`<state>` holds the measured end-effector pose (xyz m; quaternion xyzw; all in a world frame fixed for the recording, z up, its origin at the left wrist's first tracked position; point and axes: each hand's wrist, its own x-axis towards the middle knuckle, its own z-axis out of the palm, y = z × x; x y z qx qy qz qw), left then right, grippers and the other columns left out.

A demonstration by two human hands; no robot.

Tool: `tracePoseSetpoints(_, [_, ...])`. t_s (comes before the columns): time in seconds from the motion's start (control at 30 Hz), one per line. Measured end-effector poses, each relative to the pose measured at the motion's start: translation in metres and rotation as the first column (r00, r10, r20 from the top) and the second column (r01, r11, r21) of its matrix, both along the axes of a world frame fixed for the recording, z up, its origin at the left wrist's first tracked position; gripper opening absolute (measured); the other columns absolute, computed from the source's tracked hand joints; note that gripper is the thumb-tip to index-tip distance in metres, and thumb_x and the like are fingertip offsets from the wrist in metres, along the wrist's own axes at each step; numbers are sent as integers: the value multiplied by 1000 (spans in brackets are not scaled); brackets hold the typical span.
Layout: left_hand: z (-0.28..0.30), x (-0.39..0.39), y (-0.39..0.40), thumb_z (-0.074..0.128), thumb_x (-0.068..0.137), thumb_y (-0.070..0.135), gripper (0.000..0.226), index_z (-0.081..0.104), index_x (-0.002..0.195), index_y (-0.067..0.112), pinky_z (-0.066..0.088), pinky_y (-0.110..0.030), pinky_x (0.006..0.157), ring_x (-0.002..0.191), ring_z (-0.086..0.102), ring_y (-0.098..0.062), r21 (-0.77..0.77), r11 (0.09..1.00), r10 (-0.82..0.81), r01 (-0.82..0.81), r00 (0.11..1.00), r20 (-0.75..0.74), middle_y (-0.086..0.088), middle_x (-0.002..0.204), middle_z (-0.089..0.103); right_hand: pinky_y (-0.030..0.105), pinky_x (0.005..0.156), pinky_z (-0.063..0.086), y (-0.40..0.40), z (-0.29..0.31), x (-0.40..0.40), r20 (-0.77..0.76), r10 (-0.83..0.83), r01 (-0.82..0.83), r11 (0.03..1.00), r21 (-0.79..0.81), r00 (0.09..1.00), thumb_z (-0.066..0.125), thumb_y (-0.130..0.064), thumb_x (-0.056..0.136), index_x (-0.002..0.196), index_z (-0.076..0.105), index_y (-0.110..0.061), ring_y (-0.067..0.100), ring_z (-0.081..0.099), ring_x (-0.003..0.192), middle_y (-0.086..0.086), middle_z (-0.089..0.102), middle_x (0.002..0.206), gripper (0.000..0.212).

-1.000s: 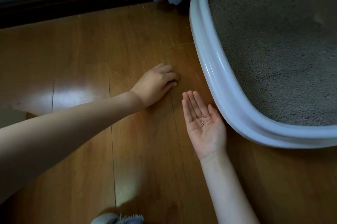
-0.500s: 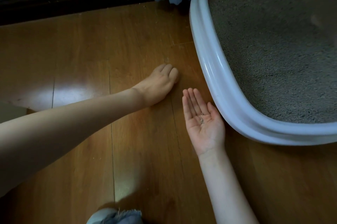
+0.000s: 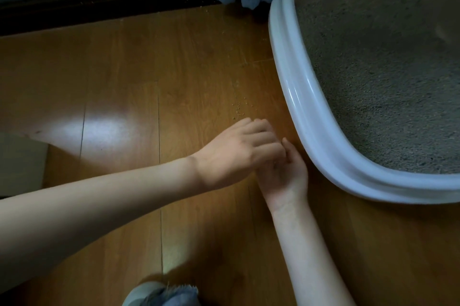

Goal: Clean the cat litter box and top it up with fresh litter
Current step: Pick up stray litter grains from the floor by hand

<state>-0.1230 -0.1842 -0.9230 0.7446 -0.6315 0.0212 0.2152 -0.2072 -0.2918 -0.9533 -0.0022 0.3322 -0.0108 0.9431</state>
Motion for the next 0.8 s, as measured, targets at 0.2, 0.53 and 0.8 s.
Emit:
tracePoseSetpoints(0.2, [-10, 56, 12, 58, 94, 5, 18, 64, 110, 8, 47, -17, 74, 88, 54, -7, 47, 907, 417, -418, 879, -232, 4, 99, 55, 46, 98, 48, -2, 1, 1, -12, -62, 61, 996, -72, 998, 37, -20, 99, 104, 69, 11, 37, 61, 114, 26, 62, 122, 45])
tracePoseSetpoints(0.53, [-21, 97, -7, 49, 99, 17, 26, 62, 121, 10, 48, -41, 88, 106, 54, -25, 363, 878, 368, -312, 925, -94, -9, 114, 58, 45, 97, 49, -6, 7, -3, 46, -74, 75, 997, -32, 996, 36, -18, 100, 104, 69, 13, 37, 60, 116, 27, 60, 124, 45])
tracePoseSetpoints(0.8, [-25, 97, -14, 47, 101, 17, 22, 61, 113, 5, 46, -36, 81, 99, 55, -28, 332, 890, 331, -313, 944, 3, -13, 109, 59, 46, 96, 49, -7, 6, -2, 35, -82, 82, 996, -17, 996, 37, -17, 100, 103, 68, 14, 39, 60, 115, 28, 60, 124, 44])
